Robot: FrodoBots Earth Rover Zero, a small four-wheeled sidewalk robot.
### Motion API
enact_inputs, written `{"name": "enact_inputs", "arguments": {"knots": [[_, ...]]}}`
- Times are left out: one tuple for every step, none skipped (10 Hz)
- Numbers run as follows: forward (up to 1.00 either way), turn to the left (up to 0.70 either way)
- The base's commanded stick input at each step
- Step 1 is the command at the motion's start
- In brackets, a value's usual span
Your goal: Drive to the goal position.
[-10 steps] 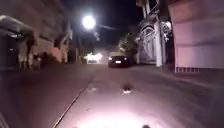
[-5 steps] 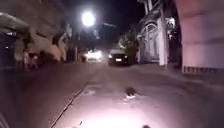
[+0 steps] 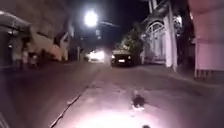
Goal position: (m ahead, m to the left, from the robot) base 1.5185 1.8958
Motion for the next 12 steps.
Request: {"name": "enact_inputs", "arguments": {"knots": [[0.70,0.21],[0.70,0.33],[0.70,0.21],[0.70,0.04],[0.70,0.08],[0.70,0.18],[0.70,0.27],[0.70,0.32],[0.70,0.09],[0.70,0.00],[0.70,0.00],[0.70,0.00]]}}
